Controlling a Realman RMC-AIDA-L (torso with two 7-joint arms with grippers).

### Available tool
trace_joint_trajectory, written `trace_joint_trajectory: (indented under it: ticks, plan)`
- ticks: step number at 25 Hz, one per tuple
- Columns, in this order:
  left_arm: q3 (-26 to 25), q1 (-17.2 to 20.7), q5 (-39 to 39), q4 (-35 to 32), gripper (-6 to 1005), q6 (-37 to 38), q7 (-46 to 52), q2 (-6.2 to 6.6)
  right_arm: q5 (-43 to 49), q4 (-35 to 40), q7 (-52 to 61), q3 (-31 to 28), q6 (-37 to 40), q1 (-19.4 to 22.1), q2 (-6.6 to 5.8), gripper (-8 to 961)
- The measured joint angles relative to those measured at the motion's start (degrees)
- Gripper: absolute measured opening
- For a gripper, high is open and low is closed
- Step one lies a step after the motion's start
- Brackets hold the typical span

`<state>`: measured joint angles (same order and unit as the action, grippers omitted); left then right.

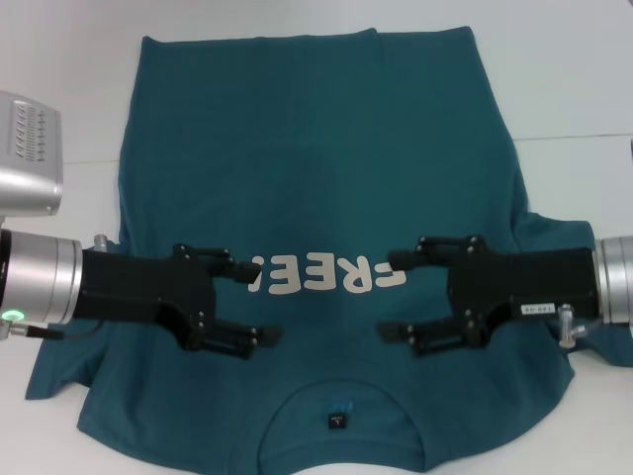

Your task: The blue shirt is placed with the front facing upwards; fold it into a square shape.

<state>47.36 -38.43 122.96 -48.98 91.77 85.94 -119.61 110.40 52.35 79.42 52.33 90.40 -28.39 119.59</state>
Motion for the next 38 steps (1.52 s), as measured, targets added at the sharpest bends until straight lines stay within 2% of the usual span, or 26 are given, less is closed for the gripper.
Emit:
trace_joint_trajectory:
  ticks: [6,9,12,19,25,32,38]
  plan:
    - [-1.1,0.1,-0.2,0.1,877,-1.0,0.1,-0.22,3.9,3.8,10.6,-0.6,-10.2,-0.1,-0.49,931]
    - [-2.3,0.2,-0.5,0.6,876,-2.5,0.8,-0.36,9.5,7.2,18.6,-0.5,-15.5,-0.1,-0.22,931]
    - [-3.2,0.1,-1.0,2.1,876,-4.2,1.1,-0.43,16.7,9.7,26.3,-0.5,-17.5,-0.8,-0.18,931]
    - [-5.3,-0.1,-1.8,4.4,877,-7.5,1.3,-1.37,31.9,17.1,41.0,-1.5,-13.2,-1.4,-0.56,930]
    - [-5.4,-0.4,-3.5,6.1,877,-8.4,1.4,-1.72,43.9,17.4,47.3,-4.8,-9.6,-3.0,-0.83,931]
    - [-5.3,-0.7,-4.1,6.2,876,-9.1,1.4,-2.23,46.0,17.2,50.1,-12.4,-3.9,-1.9,-1.07,931]
    - [-5.2,-1.8,-4.1,6.3,877,-9.4,2.0,-2.56,46.0,17.2,49.7,-19.3,-2.1,0.7,-2.05,930]
